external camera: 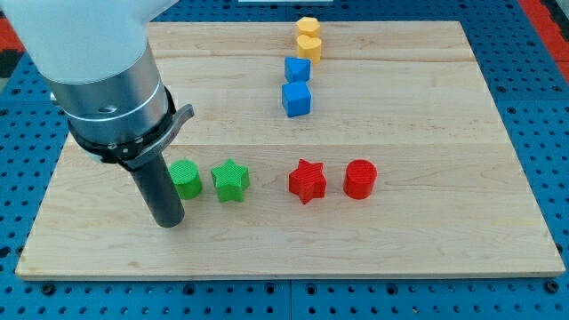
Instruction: Move the green and red blocks parallel to each other
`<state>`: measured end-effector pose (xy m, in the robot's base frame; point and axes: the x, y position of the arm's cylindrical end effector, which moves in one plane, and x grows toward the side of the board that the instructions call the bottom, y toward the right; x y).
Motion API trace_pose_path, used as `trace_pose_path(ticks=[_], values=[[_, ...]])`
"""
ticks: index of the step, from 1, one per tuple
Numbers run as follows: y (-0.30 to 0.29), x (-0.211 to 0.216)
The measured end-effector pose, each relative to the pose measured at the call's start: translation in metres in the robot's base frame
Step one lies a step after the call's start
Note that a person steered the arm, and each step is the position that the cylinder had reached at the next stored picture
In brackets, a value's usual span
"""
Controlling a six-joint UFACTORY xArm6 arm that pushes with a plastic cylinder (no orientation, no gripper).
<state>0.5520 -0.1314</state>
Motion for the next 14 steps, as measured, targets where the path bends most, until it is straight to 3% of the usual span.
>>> trace_pose_path(ticks=[2, 4, 6, 7, 9, 10, 13, 14], values=[[0.064, 0.007], [0.138, -0.020], [0.107, -0.034], [0.130, -0.044], [0.223, -0.041], [0.173, -0.016], [0.028, -0.031], [0.085, -0.025]])
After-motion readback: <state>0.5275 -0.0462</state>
